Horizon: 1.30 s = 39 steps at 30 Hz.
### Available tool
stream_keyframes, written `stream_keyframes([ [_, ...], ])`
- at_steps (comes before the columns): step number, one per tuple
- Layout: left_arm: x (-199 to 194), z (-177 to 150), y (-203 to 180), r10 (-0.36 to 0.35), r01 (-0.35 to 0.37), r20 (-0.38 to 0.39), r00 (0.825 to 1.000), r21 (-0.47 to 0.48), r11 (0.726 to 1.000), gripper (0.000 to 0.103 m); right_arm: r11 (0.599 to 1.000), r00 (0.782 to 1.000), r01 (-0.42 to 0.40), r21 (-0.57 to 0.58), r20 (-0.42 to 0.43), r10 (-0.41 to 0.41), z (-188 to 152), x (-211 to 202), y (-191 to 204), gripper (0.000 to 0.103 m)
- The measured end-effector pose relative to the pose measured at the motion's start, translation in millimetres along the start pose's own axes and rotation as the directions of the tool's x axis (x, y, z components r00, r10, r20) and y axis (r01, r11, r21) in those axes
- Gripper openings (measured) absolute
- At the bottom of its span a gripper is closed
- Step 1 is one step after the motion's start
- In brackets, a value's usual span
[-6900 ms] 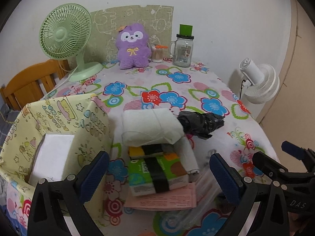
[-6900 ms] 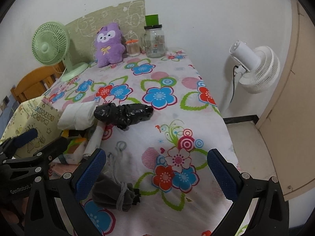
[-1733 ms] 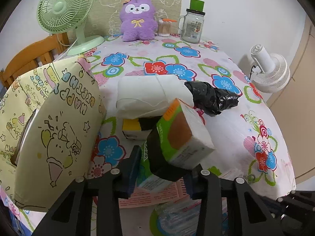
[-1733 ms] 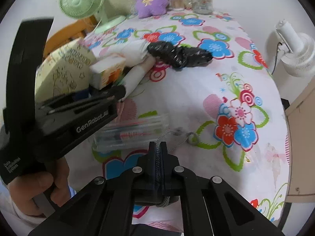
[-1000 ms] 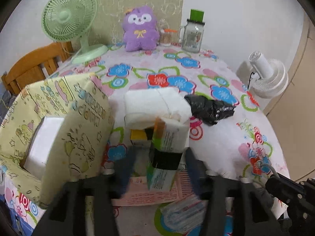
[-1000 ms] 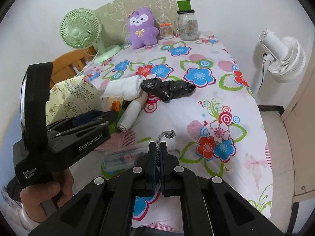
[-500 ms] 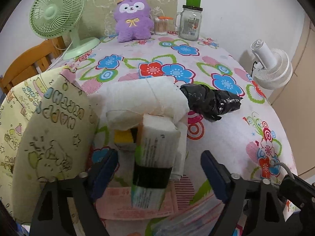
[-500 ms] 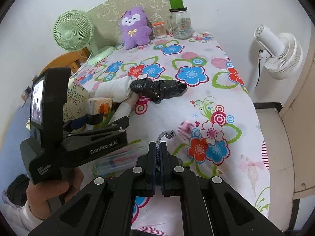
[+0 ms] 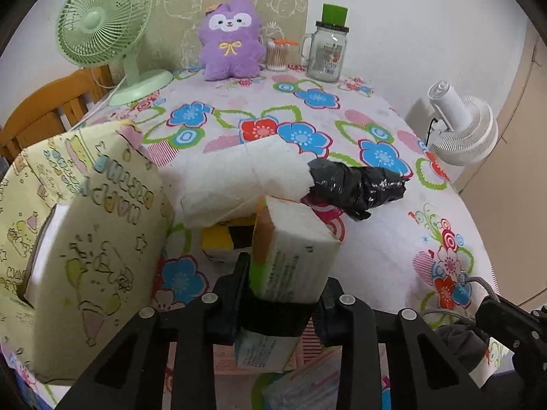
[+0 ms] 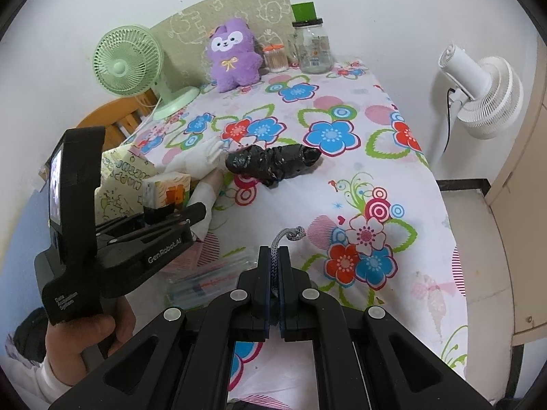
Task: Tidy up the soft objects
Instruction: 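Lift and carry the tissue pack with the left gripper while the right carries the sock toward the yellow box, then open the left gripper over the yellow box while the right gripper releases the sock into it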
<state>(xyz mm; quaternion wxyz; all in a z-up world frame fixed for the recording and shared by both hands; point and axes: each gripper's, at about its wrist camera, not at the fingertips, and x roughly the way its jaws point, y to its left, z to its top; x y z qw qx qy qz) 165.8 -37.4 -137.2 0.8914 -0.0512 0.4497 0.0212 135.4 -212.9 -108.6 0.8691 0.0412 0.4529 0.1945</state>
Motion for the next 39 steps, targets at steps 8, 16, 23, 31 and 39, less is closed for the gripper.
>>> stream_keyframes([
  [8, -24.8, 5.4, 7.2, 0.004, -0.003, 0.047, 0.999, -0.010, 1.000, 0.031, 1.000, 0.999, -0.012, -0.022, 0.041, 0.013, 6.5, -14.2, 12.6, 0.006],
  [16, -61.2, 11.4, 17.9, 0.021, -0.019, 0.116, 0.993, -0.021, 1.000, 0.032, 0.996, 0.993, -0.045, -0.077, 0.101, 0.053, 20.6, -33.2, 38.2, 0.006],
  [23, -93.1, 16.9, 30.5, 0.046, -0.039, 0.181, 0.982, -0.041, 0.998, 0.032, 0.987, 0.983, -0.080, -0.139, 0.155, 0.101, 34.8, -50.7, 66.4, 0.006],
  [31, -121.0, 20.8, 57.6, 0.093, -0.075, 0.232, 0.968, -0.084, 0.994, 0.032, 0.969, 0.968, -0.133, -0.207, 0.183, 0.172, 50.0, -57.1, 102.3, 0.006],
  [39, -137.1, 24.9, 93.4, 0.156, -0.121, 0.264, 0.952, -0.142, 0.982, 0.033, 0.935, 0.948, -0.191, -0.299, 0.191, 0.255, 74.9, -52.0, 150.6, 0.006],
])
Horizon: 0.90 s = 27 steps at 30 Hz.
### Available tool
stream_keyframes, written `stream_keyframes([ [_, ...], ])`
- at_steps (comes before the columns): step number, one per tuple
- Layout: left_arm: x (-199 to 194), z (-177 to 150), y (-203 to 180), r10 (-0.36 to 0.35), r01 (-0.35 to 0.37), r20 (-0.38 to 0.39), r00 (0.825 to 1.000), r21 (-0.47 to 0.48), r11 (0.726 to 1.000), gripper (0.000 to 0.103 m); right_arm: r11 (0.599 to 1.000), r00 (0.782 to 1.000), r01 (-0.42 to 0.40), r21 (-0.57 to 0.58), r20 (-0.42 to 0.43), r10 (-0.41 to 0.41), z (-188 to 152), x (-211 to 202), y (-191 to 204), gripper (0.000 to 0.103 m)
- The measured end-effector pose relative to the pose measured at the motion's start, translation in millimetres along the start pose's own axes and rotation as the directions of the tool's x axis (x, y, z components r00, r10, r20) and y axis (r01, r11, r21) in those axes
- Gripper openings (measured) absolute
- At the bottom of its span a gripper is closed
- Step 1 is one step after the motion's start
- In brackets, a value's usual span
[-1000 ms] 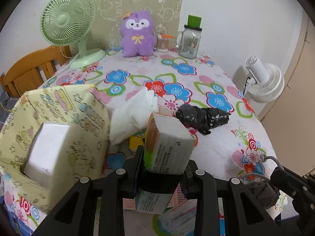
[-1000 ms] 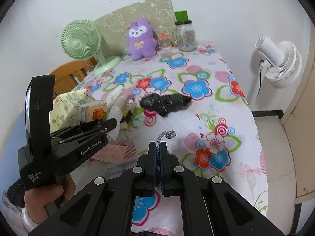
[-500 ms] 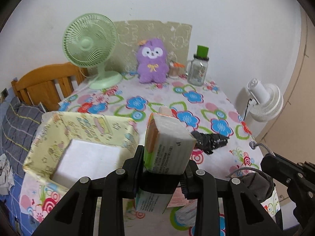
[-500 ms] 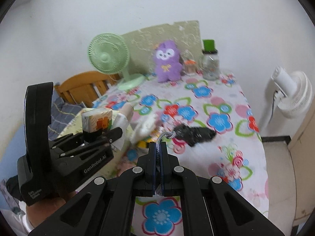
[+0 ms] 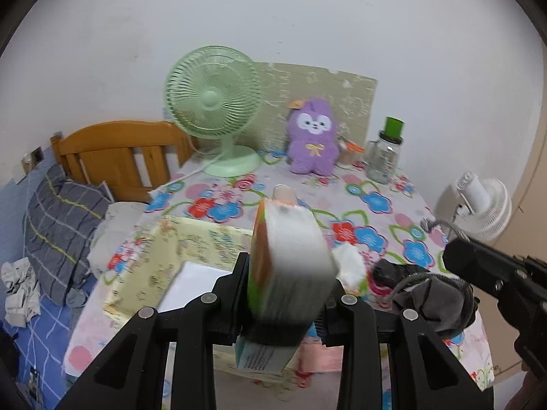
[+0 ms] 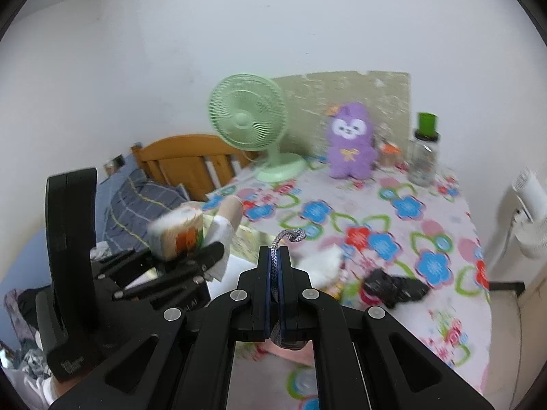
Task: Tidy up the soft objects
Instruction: 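Open the left gripper over the yellow box while the right gripper releases the sock into it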
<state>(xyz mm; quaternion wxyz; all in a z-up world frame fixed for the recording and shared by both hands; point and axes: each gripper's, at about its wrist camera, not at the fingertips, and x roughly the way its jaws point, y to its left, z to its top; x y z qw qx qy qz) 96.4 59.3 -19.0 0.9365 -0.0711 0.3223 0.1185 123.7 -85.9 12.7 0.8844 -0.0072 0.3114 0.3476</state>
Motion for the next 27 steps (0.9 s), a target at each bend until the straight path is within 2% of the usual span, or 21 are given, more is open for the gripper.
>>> stream_keyframes([
  [6, 1.9, 3.7, 33.9, 0.064, -0.063, 0.008, 0.998, -0.043, 0.997, 0.033, 0.997, 0.999, -0.046, -0.062, 0.001, 0.046, 19.8, 29.3, 34.9, 0.006],
  [13, 8.5, 5.9, 72.4, 0.127, -0.127, -0.001, 0.992, -0.092, 0.988, 0.033, 0.992, 0.995, -0.097, -0.081, -0.023, 0.095, 33.6, 63.8, 61.8, 0.006],
  [22, 24.8, -0.4, 95.2, 0.143, -0.146, -0.041, 0.989, -0.113, 0.983, 0.033, 0.991, 0.993, -0.098, -0.094, -0.078, 0.091, 32.7, 99.3, 75.8, 0.006],
  [25, 29.1, -2.8, 96.7, 0.147, -0.152, -0.053, 0.988, -0.106, 0.983, 0.039, 0.991, 0.991, -0.098, -0.086, -0.096, 0.089, 30.2, 108.2, 75.2, 0.006],
  [26, 29.9, -3.7, 97.1, 0.150, -0.155, -0.056, 0.987, -0.104, 0.982, 0.045, 0.992, 0.991, -0.099, -0.081, -0.103, 0.091, 29.5, 111.1, 74.2, 0.006],
  [27, 30.6, -4.3, 97.5, 0.153, -0.158, -0.059, 0.986, -0.102, 0.982, 0.056, 0.992, 0.990, -0.099, -0.074, -0.106, 0.091, 29.1, 113.2, 73.2, 0.006],
])
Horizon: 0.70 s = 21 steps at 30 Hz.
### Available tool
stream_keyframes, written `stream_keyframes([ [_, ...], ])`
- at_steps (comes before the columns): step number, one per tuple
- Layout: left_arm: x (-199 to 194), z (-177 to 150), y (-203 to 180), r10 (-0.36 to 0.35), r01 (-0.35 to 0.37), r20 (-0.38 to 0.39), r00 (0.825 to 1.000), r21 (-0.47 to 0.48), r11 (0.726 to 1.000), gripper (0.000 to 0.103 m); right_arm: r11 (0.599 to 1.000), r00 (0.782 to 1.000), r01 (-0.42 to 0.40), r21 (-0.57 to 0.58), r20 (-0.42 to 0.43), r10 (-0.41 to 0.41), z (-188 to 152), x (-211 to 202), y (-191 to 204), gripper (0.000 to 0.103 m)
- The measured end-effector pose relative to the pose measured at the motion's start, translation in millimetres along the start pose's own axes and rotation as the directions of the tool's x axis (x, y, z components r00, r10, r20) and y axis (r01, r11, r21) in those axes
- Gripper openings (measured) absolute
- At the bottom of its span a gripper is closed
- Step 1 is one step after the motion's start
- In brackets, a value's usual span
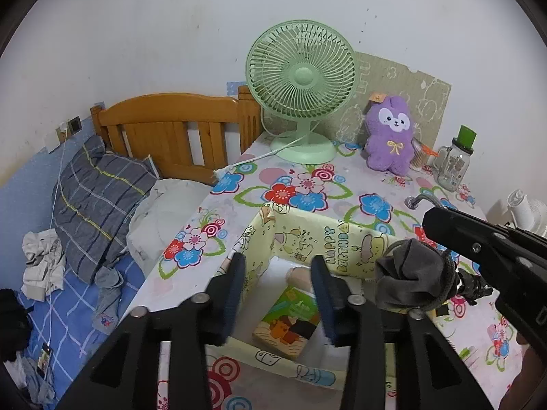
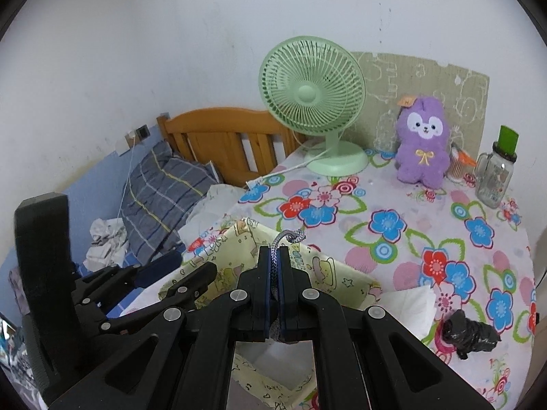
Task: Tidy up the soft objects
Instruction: 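Open the left gripper over the yellow box while the right gripper releases the sock into it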
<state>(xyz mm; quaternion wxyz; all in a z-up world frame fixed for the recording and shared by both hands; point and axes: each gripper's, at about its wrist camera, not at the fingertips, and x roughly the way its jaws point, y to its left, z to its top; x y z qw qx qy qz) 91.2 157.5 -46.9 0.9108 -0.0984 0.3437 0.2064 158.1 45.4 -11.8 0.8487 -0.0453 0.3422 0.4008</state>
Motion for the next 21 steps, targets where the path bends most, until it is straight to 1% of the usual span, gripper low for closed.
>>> stream_keyframes([
  [1, 0.7, 0.4, 0.6, 0.001, -0.001, -0.002, 1.000, 0.001, 1.000, 0.063, 1.000, 1.000, 0.001, 0.009, -0.005, -0.001, 0.0, 3.2, -2.0, 0.006],
  [2, 1.3, 0.0, 0.8, 0.006, -0.006, -0.003, 1.000, 0.004, 1.000, 0.076, 1.000, 1.000, 0.007, 0.012, -0.013, -0.007, 0.0, 5.6, -3.0, 0.007],
  [3, 1.7, -0.3, 1.1, 0.014, -0.014, 0.000, 1.000, 0.006, 1.000, 0.083, 1.000, 1.000, 0.015, 0.014, -0.017, -0.015, 0.1, 7.5, -3.7, 0.012],
  [4, 1.2, -0.7, 1.0, 0.025, -0.025, 0.008, 1.000, 0.007, 1.000, 0.084, 1.000, 0.999, 0.024, 0.018, -0.022, -0.024, 0.1, 9.2, -4.8, 0.017],
  [5, 0.5, -1.2, 0.9, 0.034, -0.034, 0.015, 0.999, 0.009, 0.999, 0.086, 0.999, 0.999, 0.027, 0.022, -0.029, -0.026, -0.2, 11.2, -6.3, 0.037],
  [6, -0.1, -1.5, 1.0, 0.037, -0.038, 0.020, 0.999, 0.010, 0.999, 0.087, 0.999, 0.999, 0.023, 0.029, -0.032, -0.022, -0.4, 11.9, -7.6, 0.050],
  [7, -0.3, -1.6, 0.7, 0.034, -0.034, 0.020, 0.999, 0.011, 0.999, 0.088, 0.999, 1.000, 0.009, 0.044, -0.026, -0.008, -1.1, 11.4, -9.0, 0.076],
  [8, -0.2, -1.7, 0.6, 0.029, -0.030, 0.017, 0.999, 0.010, 1.000, 0.089, 0.999, 1.000, 0.003, 0.053, -0.017, -0.002, -1.5, 10.3, -9.9, 0.090],
  [9, 0.0, -1.9, 0.6, 0.027, -0.027, 0.015, 1.000, 0.008, 1.000, 0.090, 0.998, 1.000, -0.001, 0.062, -0.003, 0.001, -1.7, 8.3, -10.9, 0.094],
  [12, 1.8, -2.2, 1.1, 0.021, -0.021, 0.009, 1.000, 0.006, 1.000, 0.090, 0.998, 1.000, 0.021, 0.058, 0.009, -0.022, -1.2, 4.4, -11.8, 0.094],
  [17, -2.8, -2.6, -4.1, 0.003, -0.003, 0.013, 1.000, 0.005, 1.000, 0.092, 0.997, 0.999, 0.033, 0.066, 0.011, -0.034, -3.3, -5.9, -18.2, 0.094],
  [21, -9.4, -3.4, -12.2, -0.021, 0.021, 0.020, 1.000, 0.012, 1.000, 0.093, 0.996, 0.998, 0.061, 0.071, 0.027, -0.063, -9.1, -24.9, -24.8, 0.094],
])
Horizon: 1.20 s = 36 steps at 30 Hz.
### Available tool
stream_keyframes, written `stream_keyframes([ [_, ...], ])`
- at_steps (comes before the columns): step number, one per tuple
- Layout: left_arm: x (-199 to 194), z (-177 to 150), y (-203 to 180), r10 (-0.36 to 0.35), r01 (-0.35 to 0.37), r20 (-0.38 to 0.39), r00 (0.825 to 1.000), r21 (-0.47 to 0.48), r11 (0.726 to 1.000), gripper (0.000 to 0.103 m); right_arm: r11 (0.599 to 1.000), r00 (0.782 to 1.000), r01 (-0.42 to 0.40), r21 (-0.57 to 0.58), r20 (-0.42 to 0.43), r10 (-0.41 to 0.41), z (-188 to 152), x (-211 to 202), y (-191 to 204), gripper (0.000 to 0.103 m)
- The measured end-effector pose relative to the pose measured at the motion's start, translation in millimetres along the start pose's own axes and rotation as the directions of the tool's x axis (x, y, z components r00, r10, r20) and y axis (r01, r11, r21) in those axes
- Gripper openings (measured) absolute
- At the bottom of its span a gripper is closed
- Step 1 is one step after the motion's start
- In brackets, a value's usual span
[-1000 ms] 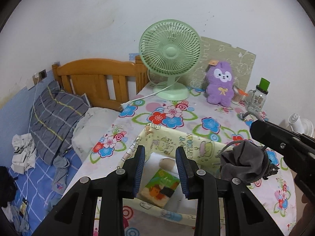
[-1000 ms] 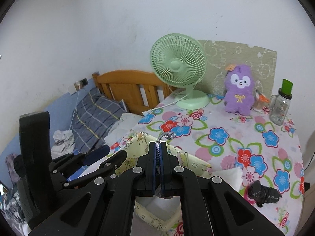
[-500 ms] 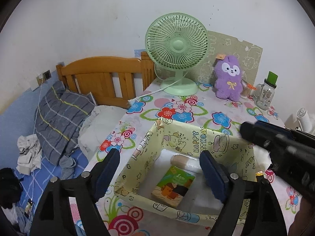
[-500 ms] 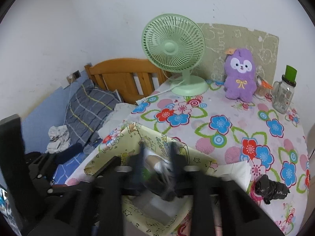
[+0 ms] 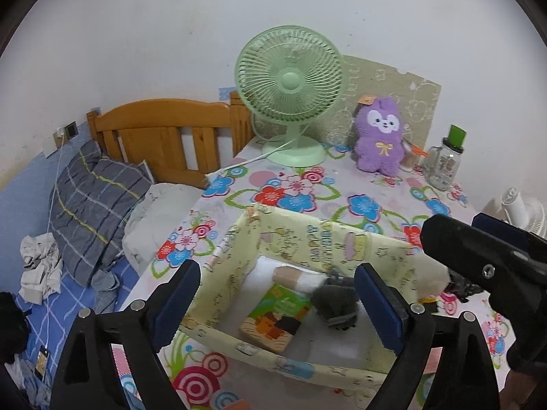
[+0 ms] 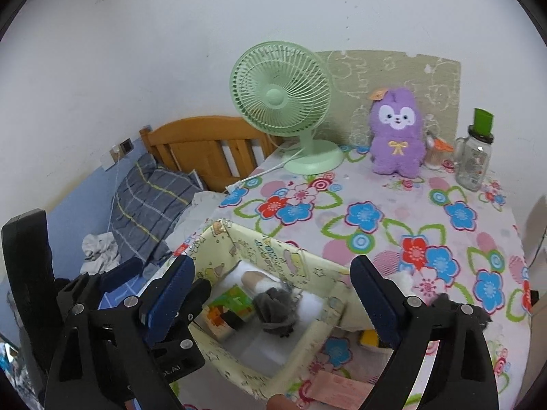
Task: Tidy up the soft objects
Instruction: 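Open the left gripper over the yellow box while the right gripper releases the sock into it, then withdraw both grippers from the yellow box back over the table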
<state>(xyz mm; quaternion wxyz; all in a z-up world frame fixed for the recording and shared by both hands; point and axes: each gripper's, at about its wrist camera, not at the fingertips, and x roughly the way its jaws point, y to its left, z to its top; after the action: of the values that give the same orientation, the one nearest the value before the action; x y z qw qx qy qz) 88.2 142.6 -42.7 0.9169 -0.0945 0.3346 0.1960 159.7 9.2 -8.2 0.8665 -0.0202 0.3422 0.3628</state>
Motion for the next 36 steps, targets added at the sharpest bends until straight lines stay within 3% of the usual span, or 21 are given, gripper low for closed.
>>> stream_keyframes([
  [16, -33.2, -16.4, -71.7, -0.106, 0.103, 0.025, 0.994, 0.118, 0.988, 0.101, 0.992, 0.992, 0.111, 0.058, 0.047, -0.114, -26.9, -71.6, -44.7, 0.094],
  [29, -42.7, -43.4, -131.3, -0.201, 0.205, -0.037, 0.979, 0.200, 0.958, 0.102, 0.975, 0.979, 0.197, 0.104, 0.035, -0.201, -62.6, -115.0, -81.0, 0.094],
  [36, -44.1, -55.7, -148.3, -0.219, 0.228, -0.066, 0.974, 0.229, 0.946, 0.102, 0.966, 0.977, 0.206, 0.157, 0.015, -0.211, -78.4, -122.1, -99.1, 0.094],
])
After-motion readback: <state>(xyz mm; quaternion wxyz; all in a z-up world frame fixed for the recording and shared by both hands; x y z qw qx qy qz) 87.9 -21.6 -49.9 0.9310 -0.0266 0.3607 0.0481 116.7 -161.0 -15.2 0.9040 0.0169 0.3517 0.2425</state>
